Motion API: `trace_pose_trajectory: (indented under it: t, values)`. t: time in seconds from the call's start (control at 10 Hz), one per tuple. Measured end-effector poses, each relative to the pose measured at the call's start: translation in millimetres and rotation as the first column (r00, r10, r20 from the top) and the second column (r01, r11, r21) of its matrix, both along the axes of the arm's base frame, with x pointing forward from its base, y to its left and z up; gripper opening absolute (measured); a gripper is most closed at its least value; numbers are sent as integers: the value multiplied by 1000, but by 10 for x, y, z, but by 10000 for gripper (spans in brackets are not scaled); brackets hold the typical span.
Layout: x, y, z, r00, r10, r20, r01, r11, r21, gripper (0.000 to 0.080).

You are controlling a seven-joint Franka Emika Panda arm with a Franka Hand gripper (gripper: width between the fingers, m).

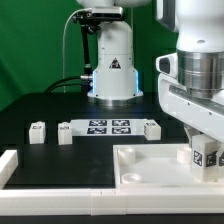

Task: Assemble one leg

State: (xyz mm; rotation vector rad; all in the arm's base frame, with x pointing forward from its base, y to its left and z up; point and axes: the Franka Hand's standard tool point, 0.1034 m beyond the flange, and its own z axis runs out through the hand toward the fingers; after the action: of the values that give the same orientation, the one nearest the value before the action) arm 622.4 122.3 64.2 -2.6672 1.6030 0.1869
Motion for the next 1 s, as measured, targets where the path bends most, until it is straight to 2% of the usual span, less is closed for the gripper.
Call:
trace_pose_trajectory:
  t: [0.1, 0.2, 0.3, 0.4, 0.5, 0.9, 1.0]
  values:
    - [-1, 4, 0, 1000, -1, 0, 1, 1000, 0, 545]
    - [-2, 8, 2, 998, 55, 4, -55, 998, 3, 545]
    - [-2, 3, 1, 975, 220, 19, -221, 975, 12, 628]
    - [-3, 11, 1, 952, 304, 27, -304, 952, 19, 643]
    - [-5, 12, 0, 895, 444, 41, -445, 895, 22, 643]
    - [-5, -19, -5, 632, 771, 78, -775, 632, 25, 649]
    - [0, -33, -5, 532, 842, 85, -846, 533, 19, 649]
